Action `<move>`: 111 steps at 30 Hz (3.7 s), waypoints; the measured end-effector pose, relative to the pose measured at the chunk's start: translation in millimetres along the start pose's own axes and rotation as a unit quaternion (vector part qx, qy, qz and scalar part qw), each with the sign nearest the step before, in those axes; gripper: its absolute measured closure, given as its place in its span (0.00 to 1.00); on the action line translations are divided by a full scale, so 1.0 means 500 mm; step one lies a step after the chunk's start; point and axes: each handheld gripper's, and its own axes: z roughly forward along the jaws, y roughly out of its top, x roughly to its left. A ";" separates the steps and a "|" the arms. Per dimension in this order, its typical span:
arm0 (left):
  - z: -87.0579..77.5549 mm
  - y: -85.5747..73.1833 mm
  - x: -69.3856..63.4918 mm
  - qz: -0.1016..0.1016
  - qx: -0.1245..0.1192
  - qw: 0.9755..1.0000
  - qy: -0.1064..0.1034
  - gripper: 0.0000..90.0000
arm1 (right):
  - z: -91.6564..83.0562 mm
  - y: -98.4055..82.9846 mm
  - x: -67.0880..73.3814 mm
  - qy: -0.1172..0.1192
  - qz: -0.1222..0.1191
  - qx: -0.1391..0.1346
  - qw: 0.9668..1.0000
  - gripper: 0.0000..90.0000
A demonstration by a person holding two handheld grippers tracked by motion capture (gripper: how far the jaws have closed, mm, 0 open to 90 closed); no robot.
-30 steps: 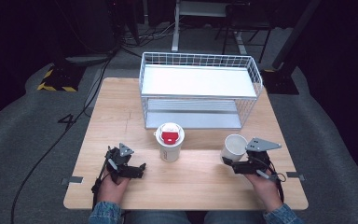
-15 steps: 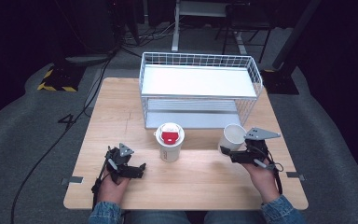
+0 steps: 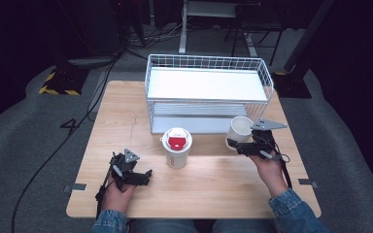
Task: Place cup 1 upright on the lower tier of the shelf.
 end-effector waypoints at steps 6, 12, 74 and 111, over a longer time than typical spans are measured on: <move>0.000 0.000 0.000 0.000 0.000 1.000 0.000 0.00 | 0.016 0.017 -0.013 -0.006 0.005 0.005 1.000 0.25; 0.000 0.000 0.000 0.000 0.000 1.000 0.000 0.00 | 0.036 0.030 -0.028 -0.024 0.016 0.016 0.999 0.25; 0.000 0.000 0.000 0.001 0.000 1.000 -0.001 0.00 | 0.238 0.041 -0.037 -0.061 0.009 0.003 0.998 0.25; 0.000 0.000 0.000 0.001 0.000 1.000 -0.001 0.00 | 0.279 0.036 -0.057 -0.067 0.044 -0.001 0.997 0.14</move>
